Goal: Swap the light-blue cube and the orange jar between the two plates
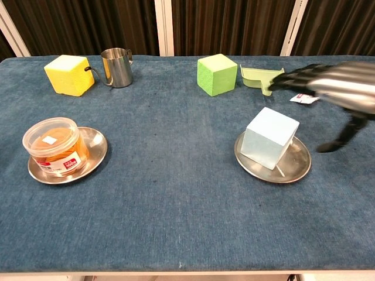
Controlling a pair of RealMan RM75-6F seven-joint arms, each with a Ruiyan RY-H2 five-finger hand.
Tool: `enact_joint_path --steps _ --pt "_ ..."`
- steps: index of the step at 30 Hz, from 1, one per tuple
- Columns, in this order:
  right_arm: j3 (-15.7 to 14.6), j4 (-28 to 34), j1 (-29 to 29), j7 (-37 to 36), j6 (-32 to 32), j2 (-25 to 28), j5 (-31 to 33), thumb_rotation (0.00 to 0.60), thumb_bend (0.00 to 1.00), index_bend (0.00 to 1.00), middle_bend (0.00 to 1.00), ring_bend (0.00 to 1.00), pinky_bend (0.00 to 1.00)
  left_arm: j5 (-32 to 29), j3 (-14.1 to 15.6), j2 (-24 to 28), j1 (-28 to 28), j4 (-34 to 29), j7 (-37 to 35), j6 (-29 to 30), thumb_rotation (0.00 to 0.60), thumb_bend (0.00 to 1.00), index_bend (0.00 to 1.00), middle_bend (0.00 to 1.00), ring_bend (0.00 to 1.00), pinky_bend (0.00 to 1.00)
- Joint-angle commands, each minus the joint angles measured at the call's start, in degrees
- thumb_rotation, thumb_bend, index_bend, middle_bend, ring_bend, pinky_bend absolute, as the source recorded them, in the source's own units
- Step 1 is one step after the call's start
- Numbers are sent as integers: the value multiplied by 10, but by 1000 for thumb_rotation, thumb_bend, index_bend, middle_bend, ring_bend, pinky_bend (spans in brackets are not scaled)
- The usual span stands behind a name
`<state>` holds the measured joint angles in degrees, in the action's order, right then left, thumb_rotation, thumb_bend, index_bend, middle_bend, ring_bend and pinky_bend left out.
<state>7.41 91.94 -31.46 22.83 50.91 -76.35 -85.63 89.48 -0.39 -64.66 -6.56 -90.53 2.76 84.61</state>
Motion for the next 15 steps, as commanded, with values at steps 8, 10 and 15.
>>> enact_joint_path --steps 8,10,15 --pt "4 -39 -45 23 -35 -56 53 600 361 306 233 241 233 9 3 6 7 1 -15 15 600 81 0 0 0 6" --pt "1 -43 -45 13 -24 -60 46 600 408 585 456 506 510 12 4 8 9 2 -20 19 600 81 0 0 0 6" --pt "-6 -66 -41 -12 35 -74 -3 600 443 810 658 713 744 15 4 8 11 4 -27 24 600 81 0 0 0 6"
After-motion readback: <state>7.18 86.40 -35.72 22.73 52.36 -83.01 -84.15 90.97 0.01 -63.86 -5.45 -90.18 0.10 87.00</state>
